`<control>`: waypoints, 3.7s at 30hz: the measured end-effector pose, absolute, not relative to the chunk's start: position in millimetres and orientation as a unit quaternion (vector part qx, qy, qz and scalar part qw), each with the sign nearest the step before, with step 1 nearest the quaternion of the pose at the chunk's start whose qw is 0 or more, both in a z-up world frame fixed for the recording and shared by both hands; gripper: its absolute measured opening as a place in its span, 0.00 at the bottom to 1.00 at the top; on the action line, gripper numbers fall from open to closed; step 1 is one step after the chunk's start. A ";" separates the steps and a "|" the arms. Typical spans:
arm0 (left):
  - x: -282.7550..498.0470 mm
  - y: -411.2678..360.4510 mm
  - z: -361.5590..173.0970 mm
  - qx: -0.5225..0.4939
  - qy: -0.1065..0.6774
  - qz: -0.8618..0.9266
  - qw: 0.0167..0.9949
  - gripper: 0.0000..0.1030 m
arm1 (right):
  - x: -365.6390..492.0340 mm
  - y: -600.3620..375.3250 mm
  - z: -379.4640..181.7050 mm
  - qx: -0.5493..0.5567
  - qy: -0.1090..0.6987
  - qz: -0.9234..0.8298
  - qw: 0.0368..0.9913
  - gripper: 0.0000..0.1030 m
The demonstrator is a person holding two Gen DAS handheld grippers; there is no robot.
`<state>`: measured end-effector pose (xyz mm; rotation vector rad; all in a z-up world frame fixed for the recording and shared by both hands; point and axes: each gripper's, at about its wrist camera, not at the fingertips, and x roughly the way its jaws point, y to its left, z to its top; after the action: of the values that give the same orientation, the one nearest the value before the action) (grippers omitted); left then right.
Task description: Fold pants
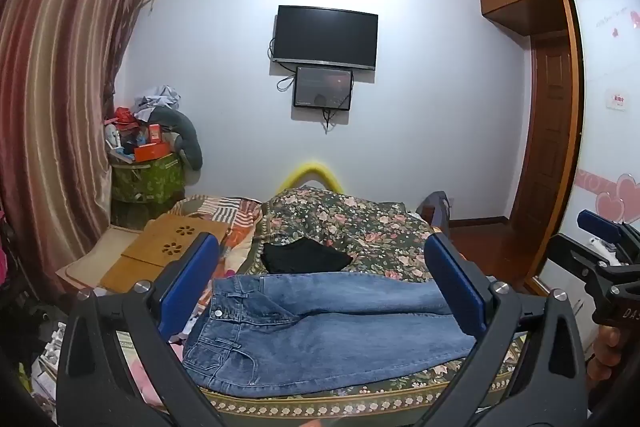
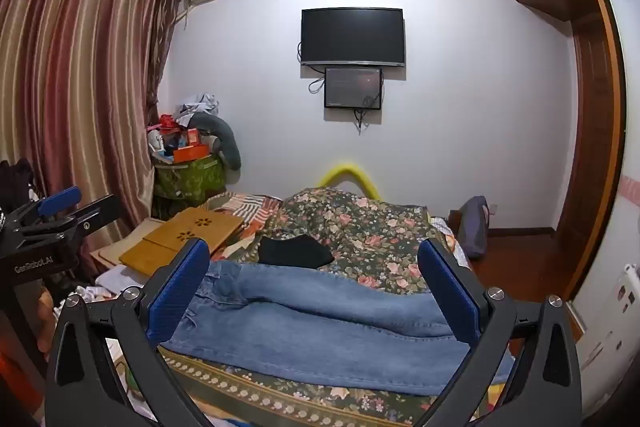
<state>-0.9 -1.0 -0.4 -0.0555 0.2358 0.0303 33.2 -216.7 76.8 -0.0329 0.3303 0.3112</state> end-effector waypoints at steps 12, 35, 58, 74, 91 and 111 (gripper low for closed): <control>0.7 -1.4 -8.9 -0.041 0.114 0.008 0.993 1.00 | 30.5 -214.9 76.2 -0.015 0.159 0.153 0.975 1.00; 4.6 3.3 -2.0 -0.045 0.120 -0.005 0.992 1.00 | 34.8 -217.2 76.6 -0.014 0.158 0.155 0.975 1.00; 4.8 4.0 -0.4 -0.044 0.116 -0.005 0.992 1.00 | 36.0 -221.8 79.7 -0.012 0.159 0.153 0.975 1.00; 3.9 2.9 0.2 -0.044 0.114 -0.004 0.992 1.00 | 36.6 -223.1 80.6 -0.009 0.159 0.155 0.975 1.00; 10.4 6.9 -3.4 -0.048 0.120 0.005 0.992 1.00 | 43.7 -213.8 74.5 -0.009 0.172 0.153 0.973 1.00; 205.8 94.8 -82.1 -0.023 0.246 0.080 0.966 1.00 | 188.8 -214.6 -11.0 -0.063 0.246 0.146 0.956 1.00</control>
<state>205.8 94.8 -82.1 -0.0461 0.4984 0.1610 188.8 -214.6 -11.0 -0.1270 0.4993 0.2957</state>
